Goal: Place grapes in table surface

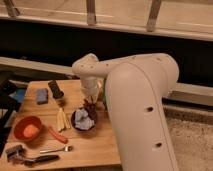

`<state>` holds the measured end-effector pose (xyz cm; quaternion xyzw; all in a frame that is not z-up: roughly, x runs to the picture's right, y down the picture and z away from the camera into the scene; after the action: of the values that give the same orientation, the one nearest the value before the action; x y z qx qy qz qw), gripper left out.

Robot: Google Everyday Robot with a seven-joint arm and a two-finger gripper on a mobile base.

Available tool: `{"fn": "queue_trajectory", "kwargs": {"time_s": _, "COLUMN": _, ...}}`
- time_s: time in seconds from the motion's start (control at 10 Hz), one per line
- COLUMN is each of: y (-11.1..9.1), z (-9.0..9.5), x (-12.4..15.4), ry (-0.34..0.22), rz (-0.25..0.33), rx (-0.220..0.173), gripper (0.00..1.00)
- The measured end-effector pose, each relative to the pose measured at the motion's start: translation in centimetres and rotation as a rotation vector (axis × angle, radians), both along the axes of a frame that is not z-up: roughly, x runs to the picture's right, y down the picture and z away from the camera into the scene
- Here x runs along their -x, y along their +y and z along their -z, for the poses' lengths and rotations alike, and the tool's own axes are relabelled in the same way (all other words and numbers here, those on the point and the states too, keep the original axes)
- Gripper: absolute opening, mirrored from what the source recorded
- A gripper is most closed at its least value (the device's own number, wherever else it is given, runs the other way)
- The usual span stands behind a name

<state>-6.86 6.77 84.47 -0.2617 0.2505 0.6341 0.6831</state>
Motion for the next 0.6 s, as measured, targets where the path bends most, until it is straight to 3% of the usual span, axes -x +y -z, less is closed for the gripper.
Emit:
{"fn": "queue_trajectory", "kwargs": {"time_s": 0.3, "y": 0.0, "z": -2.1, "x": 3.4, "ry": -0.076, "rz": -0.01, "rx": 0.014, "gripper": 0.0}}
{"fn": "queue_trajectory", "kwargs": {"time_s": 0.6, "y": -0.3, "z": -3.1, "x": 6.3, "ry": -0.156, "rz": -0.025, "rx": -0.005, "gripper": 0.04}}
